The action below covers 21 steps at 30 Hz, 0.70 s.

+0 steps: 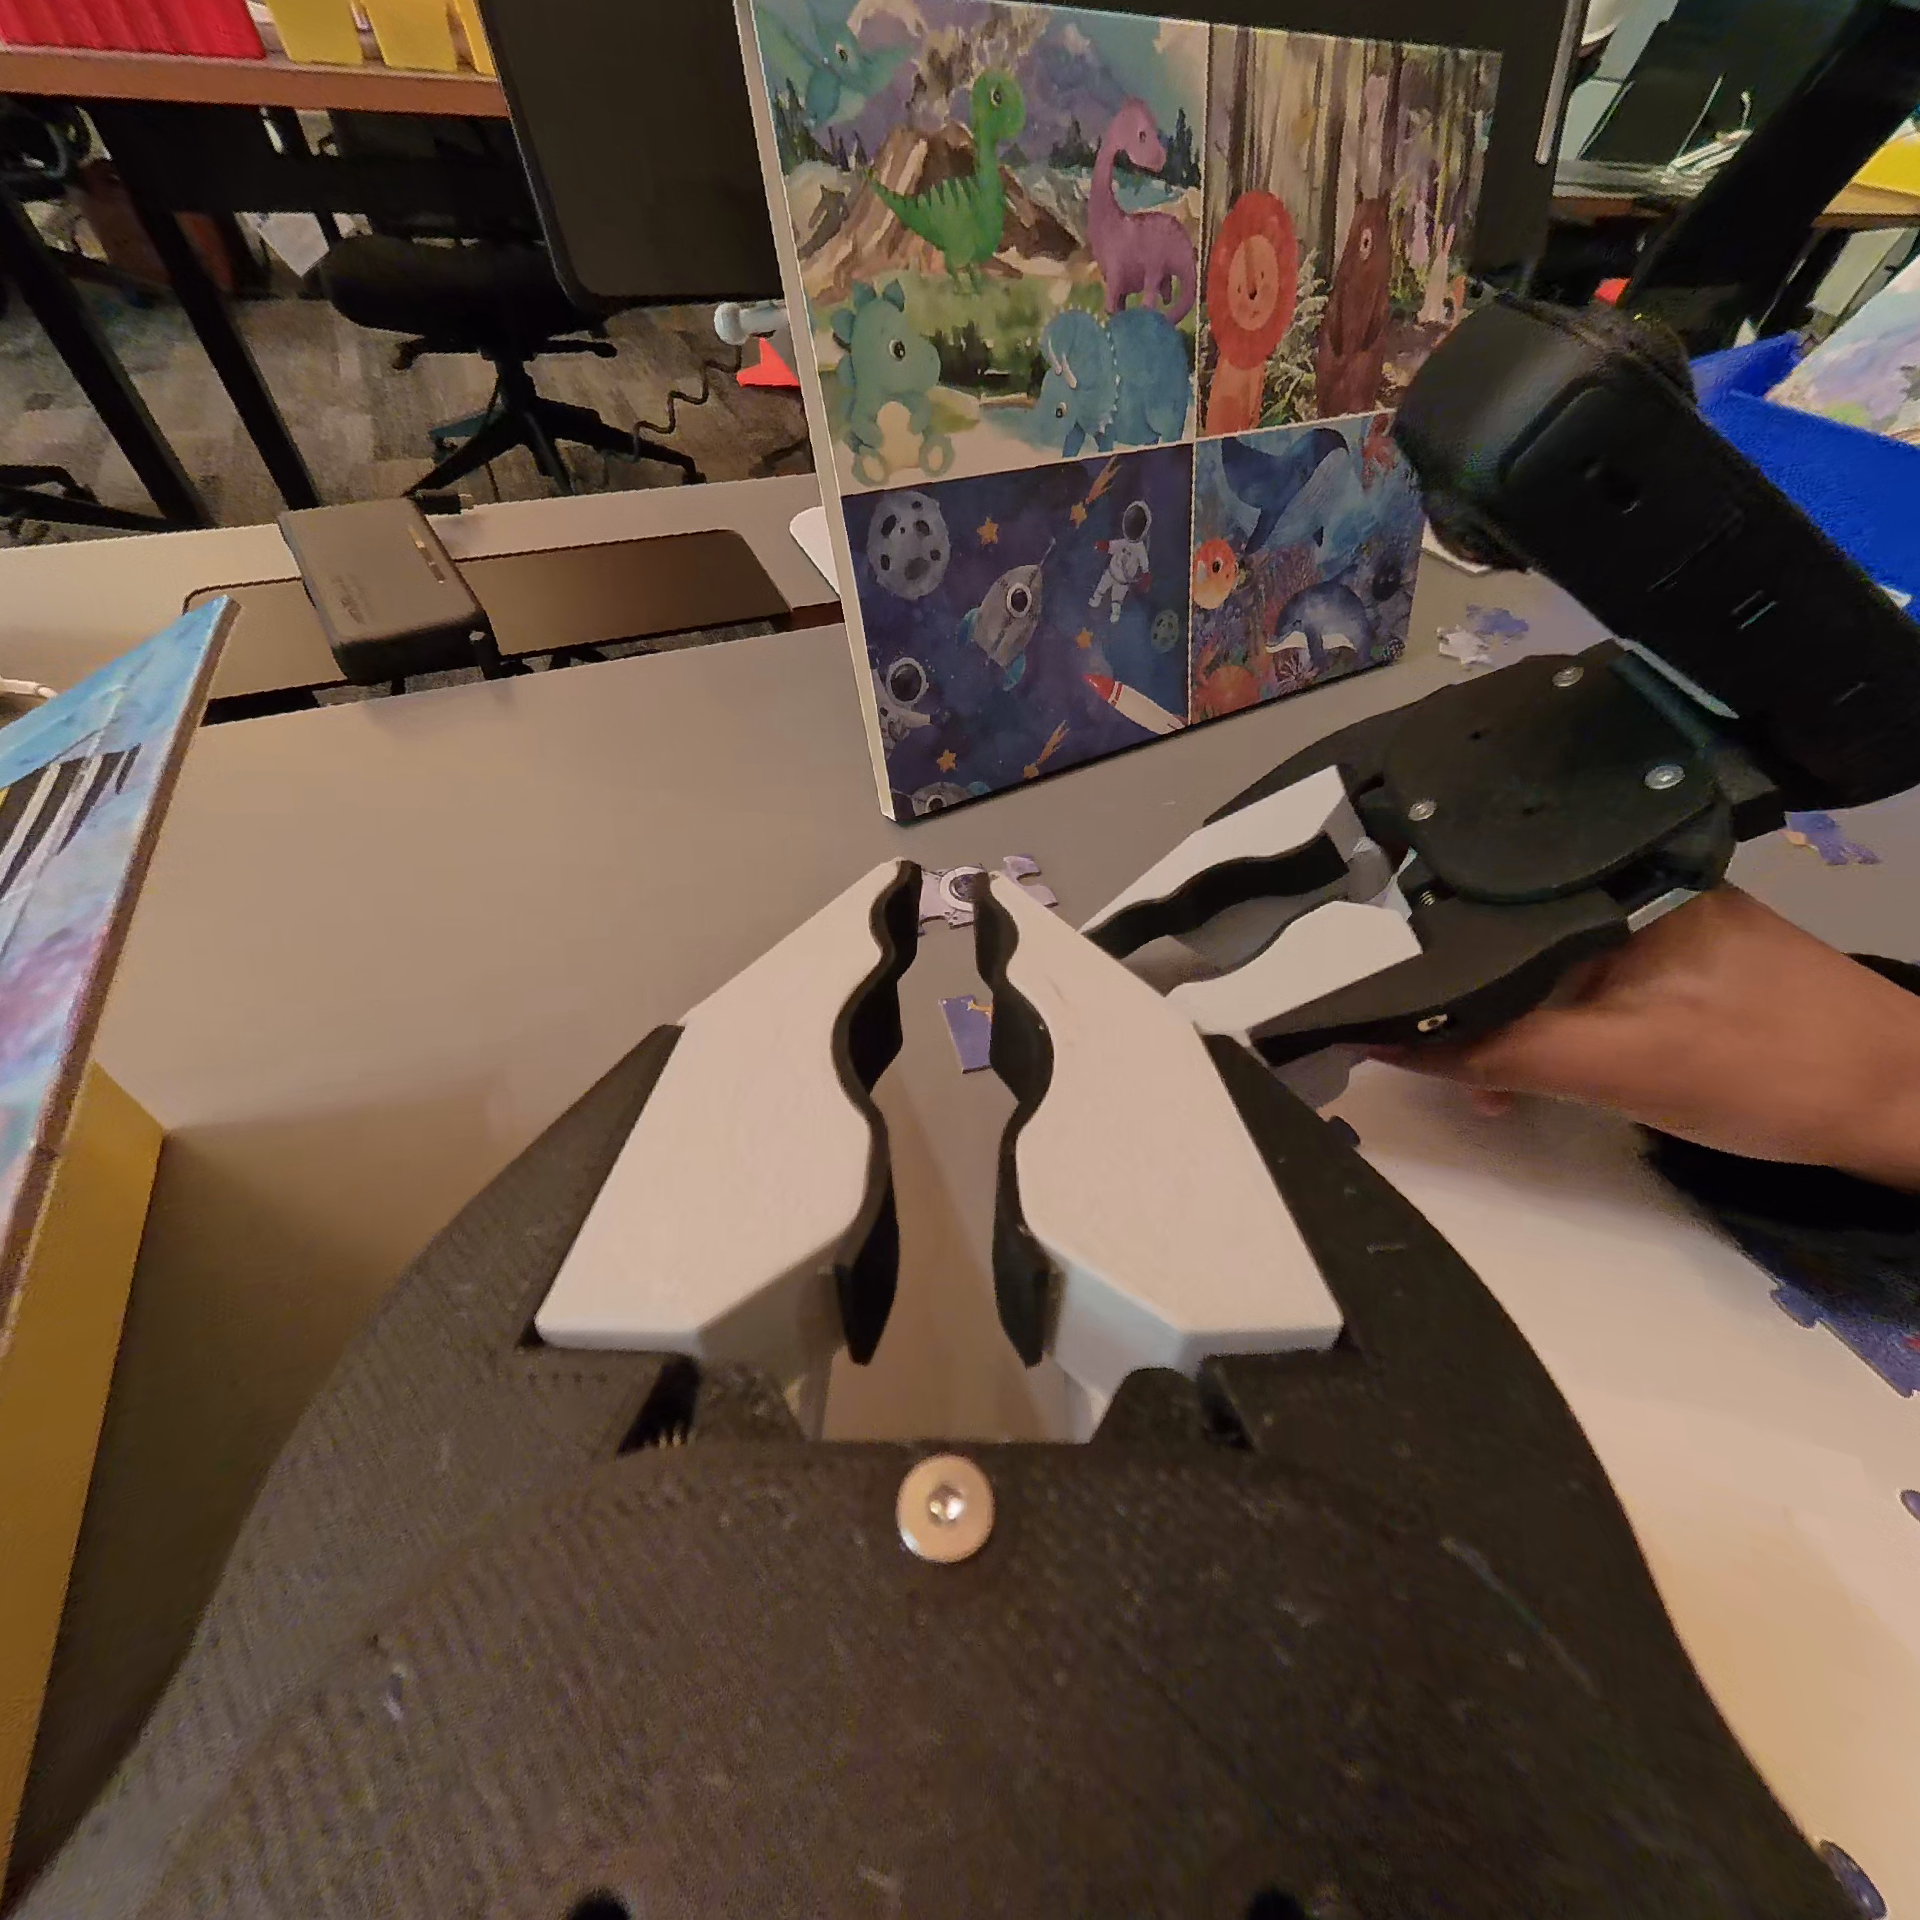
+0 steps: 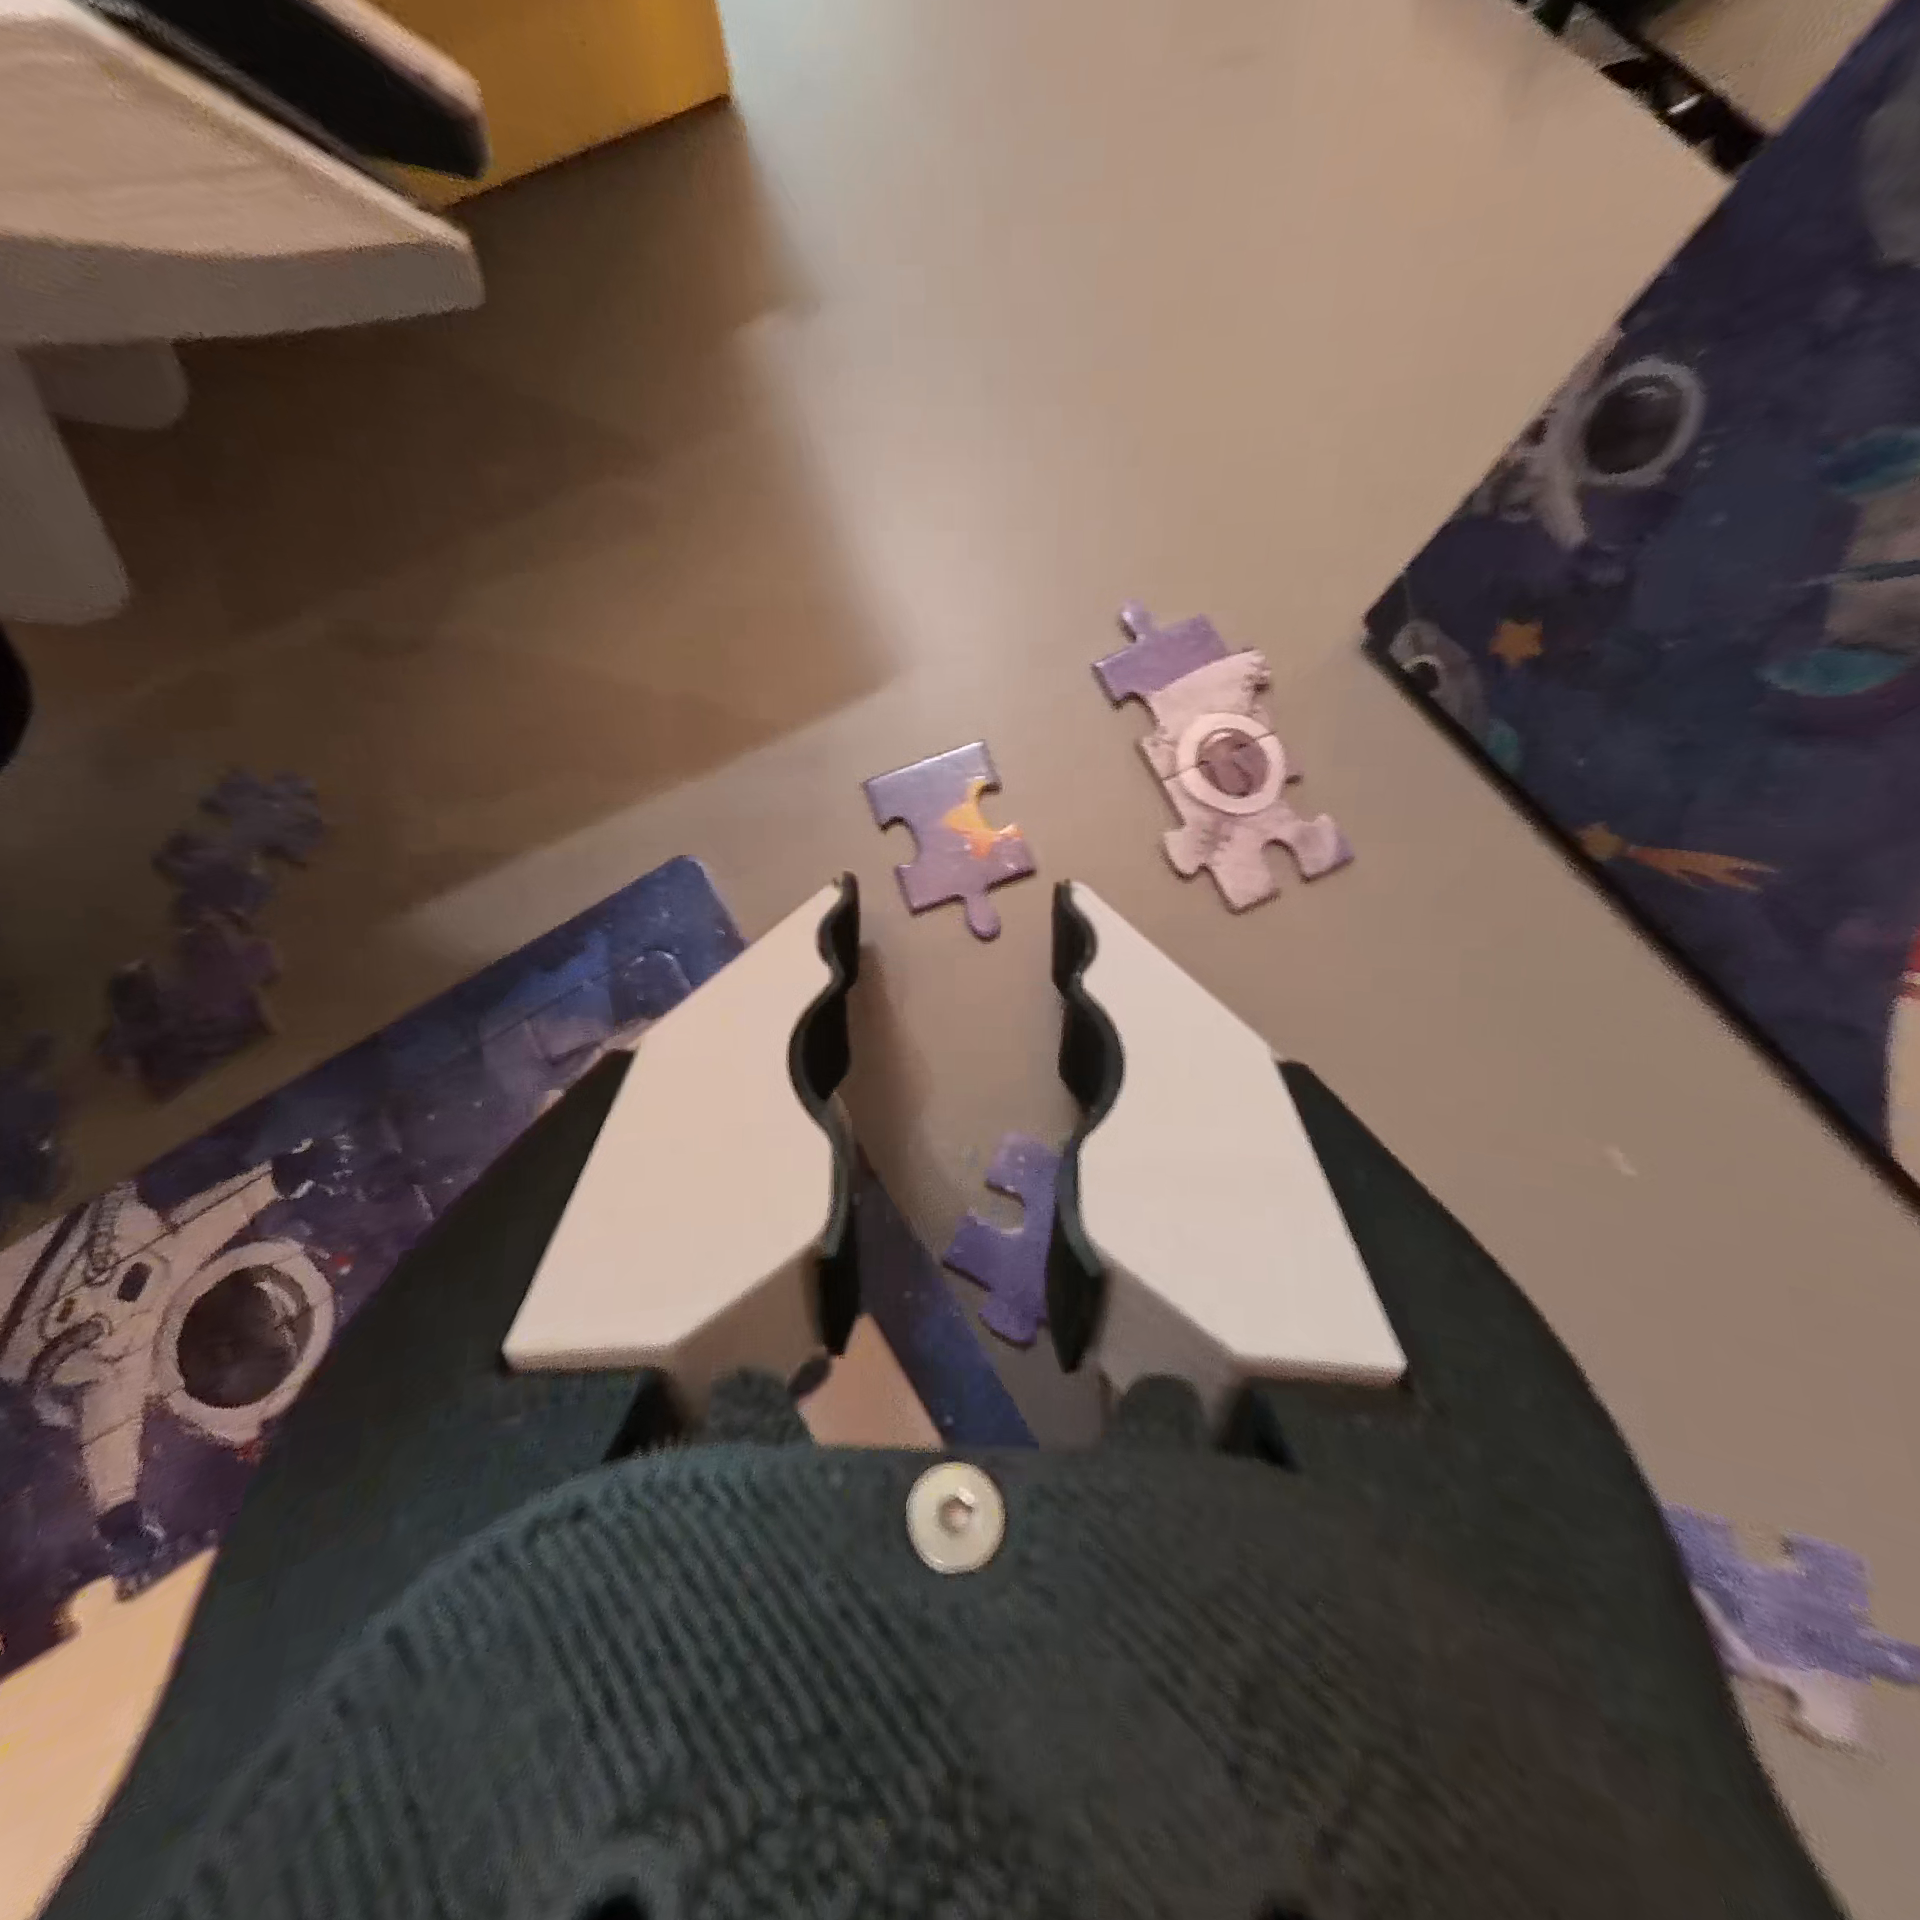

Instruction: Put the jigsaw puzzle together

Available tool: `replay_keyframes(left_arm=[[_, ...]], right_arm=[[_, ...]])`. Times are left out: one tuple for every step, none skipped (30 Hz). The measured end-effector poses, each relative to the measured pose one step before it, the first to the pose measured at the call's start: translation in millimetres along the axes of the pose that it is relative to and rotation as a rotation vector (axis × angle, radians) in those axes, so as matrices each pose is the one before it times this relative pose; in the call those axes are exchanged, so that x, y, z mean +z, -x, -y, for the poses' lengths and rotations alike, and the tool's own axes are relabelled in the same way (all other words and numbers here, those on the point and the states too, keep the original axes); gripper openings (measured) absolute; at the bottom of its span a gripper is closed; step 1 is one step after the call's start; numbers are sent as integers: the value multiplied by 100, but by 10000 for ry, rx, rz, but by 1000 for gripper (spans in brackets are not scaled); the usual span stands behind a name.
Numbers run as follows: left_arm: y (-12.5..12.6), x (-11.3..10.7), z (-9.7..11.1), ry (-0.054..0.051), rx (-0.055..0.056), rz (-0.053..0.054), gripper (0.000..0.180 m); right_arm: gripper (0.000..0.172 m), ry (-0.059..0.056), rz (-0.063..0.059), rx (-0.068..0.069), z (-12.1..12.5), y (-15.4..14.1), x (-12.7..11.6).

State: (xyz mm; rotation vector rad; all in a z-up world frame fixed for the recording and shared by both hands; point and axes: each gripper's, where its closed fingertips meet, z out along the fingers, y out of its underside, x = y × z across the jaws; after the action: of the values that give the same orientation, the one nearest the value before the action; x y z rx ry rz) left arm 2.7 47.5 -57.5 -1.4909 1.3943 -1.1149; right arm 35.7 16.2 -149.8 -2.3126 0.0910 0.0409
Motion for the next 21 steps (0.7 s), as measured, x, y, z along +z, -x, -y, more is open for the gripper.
replay_keyframes(left_arm=[[-42, 12, -26, 14, 5, -11, 9], [-20, 18, -13, 6, 9, -5, 9], [-12, 11, -27, 7, 9, 0, 9], [-25, 20, -25, 17, 2, -12, 9], [-43, 14, -36, 16, 1, -25, 9], [-38, 11, -11, 12, 2, -21, 10], [-30, 1, 17, -6, 2, -15, 10], [-34, -13, 36, -17, -1, -15, 10], [-26, -8, 15, -6, -3, -16, 10], [-25, 8, -1, 3, -5, -15, 10], [-29, 0, -1, 1, -7, -17, 11], [-20, -10, 12, -4, -2, -13, 11], [10, 4, 7, -5, 5, 5, 11], [10, -3, -6, 4, 4, 5, 11], [14, -3, -5, 4, 0, 3, 11], [14, 1, -10, 1, -7, -1, 11], [-4, -6, -8, -2, -14, -10, 11], [-17, 11, 8, -3, -11, -13, 11], [-6, 9, -13, 5, -2, -4, 12], [0, 7, -19, 9, 5, 4, 12], [-1, 26, -29, 13, 7, 2, 12]], right_arm=[[37, 37, 117, 9, -46, 320, 243], [38, 29, 76, 0, -22, 205, 215], [38, 32, 20, -26, -15, 78, 192], [38, 40, -36, -55, -29, -52, 151], [38, -14, -80, -74, 53, -143, 46], [36, 43, -63, -58, -31, -148, 13], [36, 50, -60, -28, -51, -183, -36], [36, 64, -81, -24, -82, -249, -74], [36, 91, -129, -49, -145, -387, -107], [36, 110, -187, -58, -184, -515, -147], [39, 82, -177, -17, -151, -575, -182], [39, 71, -205, 22, -158, -642, -187], [39, 41, -250, 13, -137, -705, -180], [39, -30, -229, 12, -37, -599, -193], [39, -125, -109, 47, 112, -322, -222], [39, -165, -7, 94, 204, -76, -239], [39, -141, 61, 107, 187, 121, -183], [39, -85, 126, 100, 119, 296, -92], [39, -14, 149, 74, 5, 372, 30], [40, 43, 128, 24, -87, 372, 127], [41, 75, 96, -21, -165, 330, 203]])
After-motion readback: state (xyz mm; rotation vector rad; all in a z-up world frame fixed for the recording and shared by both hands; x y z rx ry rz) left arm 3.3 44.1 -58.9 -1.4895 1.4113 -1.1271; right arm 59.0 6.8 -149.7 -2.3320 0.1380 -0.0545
